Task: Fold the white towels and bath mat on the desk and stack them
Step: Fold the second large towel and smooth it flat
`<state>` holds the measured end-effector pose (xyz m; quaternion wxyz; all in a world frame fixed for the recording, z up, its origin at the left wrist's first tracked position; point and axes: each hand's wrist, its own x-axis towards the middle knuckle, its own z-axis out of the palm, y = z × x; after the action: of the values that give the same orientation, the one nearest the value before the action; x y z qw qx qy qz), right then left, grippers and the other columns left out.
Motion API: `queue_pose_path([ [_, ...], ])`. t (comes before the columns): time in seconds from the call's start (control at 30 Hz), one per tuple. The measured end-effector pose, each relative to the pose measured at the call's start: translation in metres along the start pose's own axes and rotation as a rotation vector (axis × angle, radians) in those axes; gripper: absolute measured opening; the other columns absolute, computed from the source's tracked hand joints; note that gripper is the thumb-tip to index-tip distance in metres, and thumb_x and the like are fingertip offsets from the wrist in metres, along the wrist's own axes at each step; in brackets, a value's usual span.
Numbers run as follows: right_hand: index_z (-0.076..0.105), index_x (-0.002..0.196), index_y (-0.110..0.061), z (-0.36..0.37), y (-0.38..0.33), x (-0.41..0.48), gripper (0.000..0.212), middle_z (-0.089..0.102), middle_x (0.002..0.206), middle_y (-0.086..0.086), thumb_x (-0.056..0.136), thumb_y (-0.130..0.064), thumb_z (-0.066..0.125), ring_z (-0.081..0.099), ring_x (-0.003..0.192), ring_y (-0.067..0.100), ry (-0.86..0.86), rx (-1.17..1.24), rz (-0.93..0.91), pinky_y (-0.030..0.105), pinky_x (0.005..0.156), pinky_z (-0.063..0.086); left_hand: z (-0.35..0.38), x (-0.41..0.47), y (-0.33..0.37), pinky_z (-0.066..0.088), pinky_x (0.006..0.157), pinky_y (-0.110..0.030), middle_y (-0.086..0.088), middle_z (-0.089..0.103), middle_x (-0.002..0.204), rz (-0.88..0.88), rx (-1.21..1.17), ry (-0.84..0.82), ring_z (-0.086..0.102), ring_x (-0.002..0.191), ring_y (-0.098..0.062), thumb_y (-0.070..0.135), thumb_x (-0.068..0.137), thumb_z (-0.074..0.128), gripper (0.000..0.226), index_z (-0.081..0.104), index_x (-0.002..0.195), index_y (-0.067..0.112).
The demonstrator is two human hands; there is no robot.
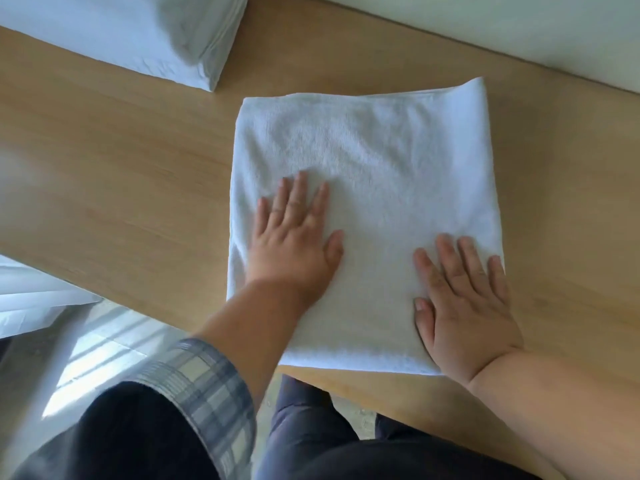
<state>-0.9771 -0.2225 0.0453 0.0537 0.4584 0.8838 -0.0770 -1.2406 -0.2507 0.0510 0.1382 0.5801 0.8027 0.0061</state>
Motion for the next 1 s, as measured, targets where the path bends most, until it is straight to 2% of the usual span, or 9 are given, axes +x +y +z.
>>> queue_pose_path([
  [0.17,0.023,0.158,-0.025,0.001,0.000,-0.001,0.064,0.015,0.167,0.008,0.097,-0.043,0.032,0.005,0.155,0.029,0.004,0.010,0.005,0.057,0.122,0.009,-0.019,-0.037,-0.055,-0.001,0.125,-0.045,-0.007,0.001,0.169,-0.105,-0.037,-0.010,-0.005,0.155,-0.023,0.046,0.103,0.024,0.066,0.010,0.161,0.017],
  [0.27,0.028,0.157,-0.024,0.001,0.000,0.000,0.063,0.017,0.166,0.007,0.097,-0.043,0.034,0.007,0.155,0.029,0.020,0.011,0.004,0.057,0.122,0.009,-0.013,-0.068,-0.009,0.006,0.124,-0.048,-0.012,0.014,0.167,0.174,-0.048,0.047,0.007,0.155,-0.028,0.043,0.100,0.034,0.068,0.014,0.159,0.016],
  [0.33,0.031,0.156,-0.023,0.001,0.000,0.000,0.063,0.019,0.166,0.008,0.096,-0.042,0.036,0.008,0.154,0.030,0.038,0.016,-0.008,0.057,0.122,0.009,0.000,-0.082,0.015,0.005,0.124,-0.049,-0.008,0.005,0.168,0.268,-0.019,-0.036,0.001,0.155,-0.027,0.051,0.098,0.033,0.070,0.010,0.160,0.027],
  [0.4,0.033,0.155,-0.021,0.001,-0.001,-0.002,0.063,0.021,0.166,0.009,0.095,-0.040,0.037,0.010,0.154,0.030,0.061,0.032,-0.010,0.058,0.122,0.010,0.011,-0.086,0.014,-0.002,0.124,-0.048,-0.002,-0.012,0.168,0.167,0.030,-0.113,-0.014,0.154,-0.022,0.059,0.097,0.027,0.073,-0.002,0.159,0.034],
  [0.6,0.038,0.154,-0.019,-0.004,-0.002,-0.001,0.062,0.024,0.164,0.010,0.094,-0.039,0.037,0.014,0.153,0.033,0.058,0.043,-0.011,0.060,0.120,0.014,0.020,-0.088,-0.012,-0.006,0.124,-0.044,-0.008,-0.011,0.168,-0.083,0.019,-0.043,-0.013,0.154,-0.025,0.066,0.097,0.023,0.082,-0.005,0.161,0.023],
  [0.73,0.035,0.155,-0.019,-0.005,-0.003,-0.002,0.063,0.023,0.165,0.011,0.095,-0.040,0.034,0.013,0.153,0.033,0.045,0.044,-0.013,0.061,0.120,0.014,0.002,-0.058,-0.027,-0.006,0.124,-0.046,-0.011,-0.019,0.166,-0.447,-0.200,-0.060,-0.019,0.152,-0.023,0.073,0.092,0.012,0.091,-0.018,0.157,0.016],
  [0.8,0.036,0.154,-0.019,-0.005,-0.003,0.000,0.063,0.025,0.164,0.012,0.095,-0.040,0.035,0.015,0.153,0.034,0.032,0.041,-0.009,0.061,0.120,0.014,-0.011,-0.034,-0.018,-0.007,0.124,-0.045,-0.011,-0.020,0.166,-0.265,-0.211,0.054,-0.017,0.153,-0.026,0.067,0.098,0.018,0.085,-0.017,0.158,0.018],
  [0.9,0.029,0.156,-0.022,-0.004,-0.003,-0.001,0.062,0.021,0.165,0.010,0.096,-0.041,0.033,0.014,0.153,0.033,0.008,0.026,-0.005,0.060,0.121,0.013,-0.019,0.018,-0.004,-0.005,0.125,-0.044,-0.006,-0.013,0.168,0.306,-0.004,0.038,-0.010,0.154,-0.027,0.060,0.101,0.023,0.069,-0.002,0.160,0.035],
  [1.0,0.020,0.156,-0.025,-0.002,-0.001,-0.001,0.061,0.015,0.166,0.007,0.098,-0.043,0.030,0.009,0.154,0.031,0.000,0.014,-0.003,0.059,0.121,0.013,-0.031,0.088,-0.024,-0.006,0.124,-0.045,-0.004,-0.012,0.168,0.135,0.101,-0.082,-0.012,0.154,-0.023,0.065,0.098,0.019,0.069,-0.002,0.159,0.040],
])
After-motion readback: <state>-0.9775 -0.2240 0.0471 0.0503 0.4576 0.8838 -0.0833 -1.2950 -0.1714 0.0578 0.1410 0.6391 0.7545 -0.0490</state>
